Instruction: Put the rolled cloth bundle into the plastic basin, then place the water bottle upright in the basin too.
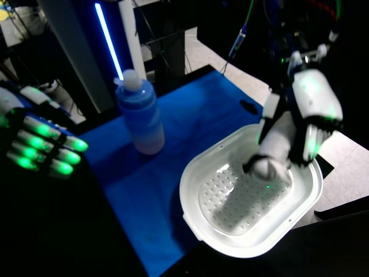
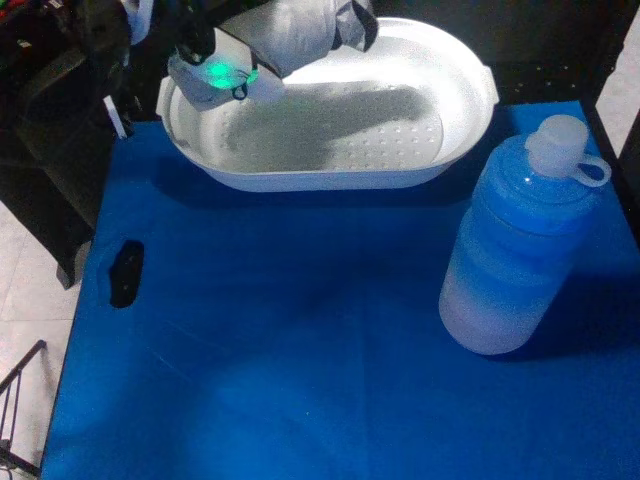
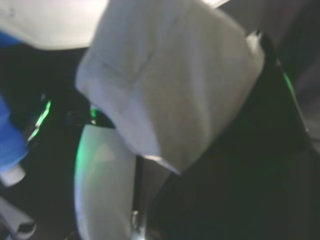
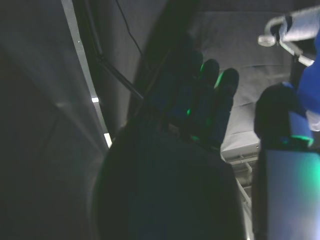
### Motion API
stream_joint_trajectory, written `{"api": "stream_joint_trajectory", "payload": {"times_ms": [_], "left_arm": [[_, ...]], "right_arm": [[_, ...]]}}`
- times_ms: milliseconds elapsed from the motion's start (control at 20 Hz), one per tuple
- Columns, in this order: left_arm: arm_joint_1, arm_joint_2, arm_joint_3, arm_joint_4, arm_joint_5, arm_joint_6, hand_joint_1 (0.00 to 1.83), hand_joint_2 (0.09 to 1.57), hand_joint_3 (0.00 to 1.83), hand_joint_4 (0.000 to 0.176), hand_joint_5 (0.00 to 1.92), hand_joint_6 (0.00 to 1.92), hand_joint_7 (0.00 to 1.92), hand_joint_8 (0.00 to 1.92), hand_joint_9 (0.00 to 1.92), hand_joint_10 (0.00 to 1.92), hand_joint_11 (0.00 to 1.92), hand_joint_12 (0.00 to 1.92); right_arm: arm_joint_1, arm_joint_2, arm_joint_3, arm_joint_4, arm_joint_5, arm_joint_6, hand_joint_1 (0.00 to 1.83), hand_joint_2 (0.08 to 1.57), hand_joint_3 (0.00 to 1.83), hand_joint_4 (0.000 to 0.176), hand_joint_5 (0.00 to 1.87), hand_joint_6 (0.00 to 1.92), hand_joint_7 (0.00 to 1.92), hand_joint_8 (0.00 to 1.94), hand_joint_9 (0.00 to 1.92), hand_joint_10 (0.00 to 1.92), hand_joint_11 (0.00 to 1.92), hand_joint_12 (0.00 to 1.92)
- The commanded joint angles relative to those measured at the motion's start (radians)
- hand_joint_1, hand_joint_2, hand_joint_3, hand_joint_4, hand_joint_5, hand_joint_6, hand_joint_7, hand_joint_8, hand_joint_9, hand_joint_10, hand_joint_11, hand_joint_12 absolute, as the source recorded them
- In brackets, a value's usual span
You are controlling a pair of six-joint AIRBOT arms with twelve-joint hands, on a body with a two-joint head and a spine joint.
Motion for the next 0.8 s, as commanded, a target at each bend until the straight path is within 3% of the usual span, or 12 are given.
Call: {"api": "stream_joint_trajectory", "payload": {"times_ms": [0,250,300,350,400,450,500,550,600,650,700,750], "left_arm": [[0.002,-0.006,0.019,-0.044,-0.105,-0.009,1.71,1.12,0.0,0.176,0.68,1.92,0.87,1.92,1.1,1.92,1.26,1.92],[0.042,-0.044,0.068,-0.076,-0.079,-0.01,1.47,1.18,0.0,0.176,0.69,1.92,0.9,1.92,1.09,1.92,1.24,1.92],[0.045,-0.049,0.07,-0.076,-0.078,-0.01,1.24,1.14,0.0,0.145,0.65,1.9,0.74,1.92,0.85,1.92,0.96,1.92],[0.045,-0.052,0.071,-0.076,-0.076,-0.01,1.12,1.12,0.0,0.045,0.64,1.66,0.63,1.76,0.67,1.92,0.75,1.92],[0.045,-0.052,0.071,-0.076,-0.075,-0.01,1.02,1.18,0.01,0.062,0.78,1.36,0.58,1.59,0.6,1.8,0.65,1.92],[0.045,-0.052,0.072,-0.076,-0.075,-0.01,0.94,1.19,0.0,0.168,0.8,1.25,0.54,1.13,0.52,1.47,0.48,1.78],[0.045,-0.053,0.073,-0.076,-0.075,-0.01,0.86,1.1,0.0,0.073,0.69,0.64,0.59,0.81,0.55,1.22,0.45,1.61],[0.045,-0.053,0.073,-0.076,-0.076,-0.01,0.81,1.07,0.0,0.066,0.7,0.3,0.58,0.69,0.52,1.14,0.4,1.58],[0.045,-0.053,0.074,-0.076,-0.077,-0.011,0.77,1.06,0.0,0.078,0.7,0.05,0.6,0.43,0.51,0.93,0.35,1.44],[0.044,-0.053,0.074,-0.076,-0.08,-0.011,0.72,1.04,0.0,0.084,0.65,0.0,0.63,0.18,0.53,0.64,0.28,1.3],[0.042,-0.052,0.074,-0.076,-0.082,-0.012,0.71,1.03,0.0,0.089,0.63,0.0,0.65,0.06,0.55,0.53,0.24,1.27],[0.039,-0.05,0.073,-0.076,-0.085,-0.013,0.69,1.01,0.0,0.092,0.58,0.0,0.64,0.02,0.43,0.62,0.04,1.39]], "right_arm": [[0.007,-0.002,0.007,-0.009,0.125,0.015,0.9,1.38,0.0,0.0,0.5,0.0,0.44,0.0,0.44,0.0,0.36,0.25],[0.006,-0.008,0.012,-0.009,0.125,0.019,0.89,1.39,0.0,0.0,0.49,0.0,0.45,0.0,0.44,0.0,0.37,0.27],[0.006,-0.009,0.013,-0.009,0.125,0.02,0.93,1.39,0.0,0.0,0.49,0.0,0.44,0.0,0.46,0.01,0.44,0.3],[0.006,-0.011,0.014,-0.01,0.125,0.02,0.95,1.38,0.0,0.0,0.5,0.0,0.45,0.0,0.47,0.01,0.44,0.3],[0.006,-0.012,0.014,-0.01,0.125,0.021,0.95,1.38,0.0,0.0,0.5,0.0,0.45,0.0,0.46,0.0,0.42,0.28],[0.006,-0.013,0.016,-0.01,0.125,0.021,0.94,1.38,0.0,0.0,0.5,0.0,0.44,0.0,0.47,0.0,0.43,0.29],[0.006,-0.014,0.017,-0.011,0.125,0.023,0.94,1.38,0.0,0.0,0.5,0.0,0.45,0.0,0.47,0.0,0.43,0.29],[0.006,-0.015,0.017,-0.011,0.125,0.024,0.94,1.38,0.0,0.0,0.5,0.0,0.45,0.0,0.47,0.0,0.43,0.28],[0.006,-0.016,0.018,-0.011,0.125,0.024,0.94,1.38,0.0,0.0,0.49,0.0,0.44,0.0,0.46,0.0,0.43,0.28],[0.006,-0.017,0.019,-0.011,0.125,0.024,0.94,1.38,0.0,0.0,0.49,0.0,0.44,0.0,0.45,0.0,0.4,0.27],[0.006,-0.018,0.019,-0.011,0.125,0.024,0.96,1.38,0.0,0.0,0.49,0.0,0.44,0.0,0.45,0.0,0.39,0.26],[0.006,-0.018,0.02,-0.011,0.125,0.025,0.96,1.38,0.0,0.0,0.5,0.0,0.44,0.0,0.45,0.0,0.39,0.26]]}}
